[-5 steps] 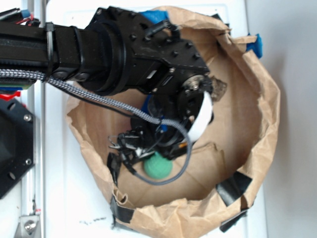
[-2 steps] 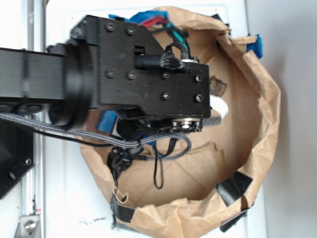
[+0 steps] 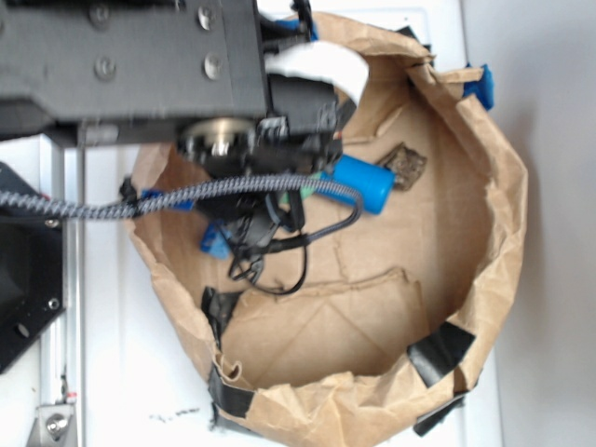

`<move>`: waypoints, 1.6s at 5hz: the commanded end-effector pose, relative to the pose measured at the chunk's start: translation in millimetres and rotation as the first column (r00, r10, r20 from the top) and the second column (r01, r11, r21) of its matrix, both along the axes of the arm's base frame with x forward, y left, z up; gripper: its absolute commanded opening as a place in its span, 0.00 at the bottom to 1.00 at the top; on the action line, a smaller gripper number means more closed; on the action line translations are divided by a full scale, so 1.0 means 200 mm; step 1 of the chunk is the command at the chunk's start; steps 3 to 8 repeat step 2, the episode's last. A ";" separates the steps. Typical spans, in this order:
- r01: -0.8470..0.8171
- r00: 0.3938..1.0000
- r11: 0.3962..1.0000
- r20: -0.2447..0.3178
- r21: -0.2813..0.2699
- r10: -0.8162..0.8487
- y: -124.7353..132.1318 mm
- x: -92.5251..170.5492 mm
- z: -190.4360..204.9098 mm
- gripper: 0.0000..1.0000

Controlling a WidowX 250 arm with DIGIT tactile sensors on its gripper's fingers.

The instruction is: Grab the green ball.

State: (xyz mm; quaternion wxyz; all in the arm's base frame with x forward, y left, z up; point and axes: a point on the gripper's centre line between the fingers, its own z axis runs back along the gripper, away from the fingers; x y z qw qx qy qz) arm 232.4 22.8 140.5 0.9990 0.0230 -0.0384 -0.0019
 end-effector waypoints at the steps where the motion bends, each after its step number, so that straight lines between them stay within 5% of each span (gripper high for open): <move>1: -0.014 0.997 0.999 0.078 -0.037 0.017 -0.09 0.13 0.19 0.00; 2: -0.001 0.999 0.998 0.033 -0.062 0.003 -0.12 0.11 0.14 0.00; 8: -0.001 0.999 0.998 0.033 -0.062 0.003 -0.12 0.11 0.14 0.00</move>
